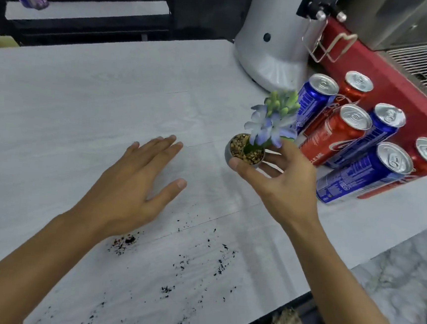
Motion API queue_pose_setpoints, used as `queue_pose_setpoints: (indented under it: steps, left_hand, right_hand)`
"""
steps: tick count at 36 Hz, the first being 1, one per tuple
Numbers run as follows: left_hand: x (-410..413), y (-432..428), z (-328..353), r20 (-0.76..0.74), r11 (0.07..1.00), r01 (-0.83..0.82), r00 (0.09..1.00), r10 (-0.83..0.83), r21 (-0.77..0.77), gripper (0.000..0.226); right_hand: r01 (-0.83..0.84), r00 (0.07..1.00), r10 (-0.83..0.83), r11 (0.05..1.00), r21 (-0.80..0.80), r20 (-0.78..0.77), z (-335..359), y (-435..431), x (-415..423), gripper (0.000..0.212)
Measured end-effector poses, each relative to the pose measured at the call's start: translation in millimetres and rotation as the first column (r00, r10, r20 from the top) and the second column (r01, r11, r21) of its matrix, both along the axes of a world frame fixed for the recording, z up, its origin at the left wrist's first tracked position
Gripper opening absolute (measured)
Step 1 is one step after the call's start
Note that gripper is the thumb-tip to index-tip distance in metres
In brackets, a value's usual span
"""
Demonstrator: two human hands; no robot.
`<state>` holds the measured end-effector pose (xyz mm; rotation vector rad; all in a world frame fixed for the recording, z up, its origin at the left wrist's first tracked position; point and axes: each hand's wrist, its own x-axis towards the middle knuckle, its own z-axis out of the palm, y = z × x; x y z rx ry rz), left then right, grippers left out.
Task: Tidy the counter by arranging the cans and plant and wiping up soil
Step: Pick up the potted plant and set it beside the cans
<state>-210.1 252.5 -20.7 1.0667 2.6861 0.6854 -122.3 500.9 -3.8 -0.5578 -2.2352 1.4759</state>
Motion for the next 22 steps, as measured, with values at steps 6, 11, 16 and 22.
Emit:
queue_pose_setpoints:
  steps: [6,11,16,22]
  left_hand:
    - [-24.0,44.1,-5.9,-0.012,0.999,0.044,0.999,-0.044,-0.023,0.078]
    - [-40.3,64.5,-16.8,-0.025,0.995,0.085,0.996,-0.087,-0.053,0.078]
    - [-49.4,72.0,-29.0,-0.029,0.986,0.141,0.989,-0.144,-0.091,0.081]
    - [-51.8,72.0,-40.5,-0.066,0.962,0.210,0.972,-0.224,-0.177,0.083]
  right_hand:
    - [0.048,0.999,-0.048,0.999,-0.015,-0.007,-6.7,28.9,-16.2,0.061]
    - [0.064,0.998,-0.064,0.998,-0.001,0.012,-14.5,38.6,-27.6,0.062]
    - [0.080,0.996,-0.081,0.996,0.032,0.021,-21.8,41.3,-34.1,0.062]
    - [0.094,0.995,-0.096,0.994,0.053,0.029,-28.5,41.2,-38.0,0.062]
